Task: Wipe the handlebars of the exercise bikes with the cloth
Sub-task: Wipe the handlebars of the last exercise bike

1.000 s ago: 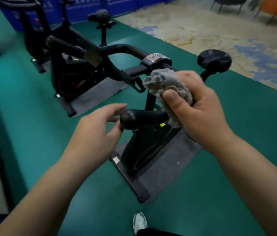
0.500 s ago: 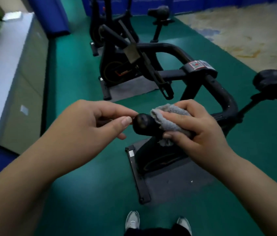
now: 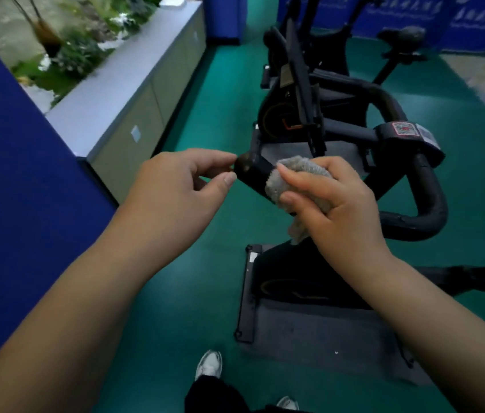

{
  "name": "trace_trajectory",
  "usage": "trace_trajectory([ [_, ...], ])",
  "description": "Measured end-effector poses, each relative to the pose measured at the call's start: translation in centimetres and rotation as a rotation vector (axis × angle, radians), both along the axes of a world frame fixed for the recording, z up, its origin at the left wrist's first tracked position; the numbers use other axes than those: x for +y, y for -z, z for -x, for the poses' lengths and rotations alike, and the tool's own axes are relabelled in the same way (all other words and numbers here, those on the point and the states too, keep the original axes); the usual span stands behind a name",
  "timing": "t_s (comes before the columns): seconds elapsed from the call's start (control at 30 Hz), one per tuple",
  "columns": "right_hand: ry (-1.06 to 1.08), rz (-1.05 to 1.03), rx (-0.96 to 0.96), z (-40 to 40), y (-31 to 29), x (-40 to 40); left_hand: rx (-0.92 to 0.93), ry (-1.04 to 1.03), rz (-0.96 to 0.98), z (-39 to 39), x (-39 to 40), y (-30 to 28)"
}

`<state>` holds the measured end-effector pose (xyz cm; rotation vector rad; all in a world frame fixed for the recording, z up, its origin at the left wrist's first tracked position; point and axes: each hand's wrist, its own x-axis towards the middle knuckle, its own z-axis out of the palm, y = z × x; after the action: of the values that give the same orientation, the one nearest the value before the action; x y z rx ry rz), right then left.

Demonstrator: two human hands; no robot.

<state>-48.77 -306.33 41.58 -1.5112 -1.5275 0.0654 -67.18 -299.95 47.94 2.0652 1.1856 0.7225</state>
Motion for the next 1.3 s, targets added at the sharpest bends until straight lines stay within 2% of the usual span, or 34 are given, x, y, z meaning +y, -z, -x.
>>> trace_trajectory([
  [0.17, -0.019, 0.026, 0.163, 1.9, -1.9, 2.3, 0.046, -0.020, -0.032, -0.4, -0.3, -0.4],
  [0.3, -0.044, 0.019, 0.031, 1.6, -2.1, 2.7, 0.084, 0.018, -0.057, -0.7, 0.5, -0.6],
  [0.43, 0.100, 0.103, -0.202, -1.3, 0.1, -0.5, 0.103, 0.050, -0.081, -1.1, 1.0, -0.5],
  [0.53, 0.150, 0.159, -0.153, -1.7, 0.5, -1.1, 0.113, 0.070, -0.123, -1.7, 1.1, -0.4],
  [0.6, 0.082, 0.161, 0.027, -0.8, -0.4, 0.1, 0.133, 0.060, -0.161, -2.1, 0.9, -0.5],
  [0.67, 0.010, 0.118, 0.082, 0.3, -1.4, 1.4, 0.168, 0.045, -0.177, -2.3, 0.8, -0.6],
  [0.8, -0.073, 0.172, 0.026, -0.6, -1.3, 1.5, 0.205, -0.002, -0.174, -2.5, 0.5, -0.7],
  [0.93, -0.091, 0.268, -0.286, -4.8, -0.3, -0.4, 0.173, -0.064, -0.190, -3.0, -0.3, -0.5],
  [1.0, -0.155, 0.307, -0.339, -6.5, -0.2, -0.8, 0.171, -0.091, -0.210, -3.4, -1.0, -0.2],
  [1.2, -0.277, 0.180, -0.076, -4.1, -1.1, 1.3, 0.249, -0.276, -0.371, -5.3, -3.0, 1.4],
  [1.3, -0.313, 0.217, -0.130, -4.0, -1.4, 2.1, 0.335, -0.346, -0.514, -6.4, -3.7, 2.3],
])
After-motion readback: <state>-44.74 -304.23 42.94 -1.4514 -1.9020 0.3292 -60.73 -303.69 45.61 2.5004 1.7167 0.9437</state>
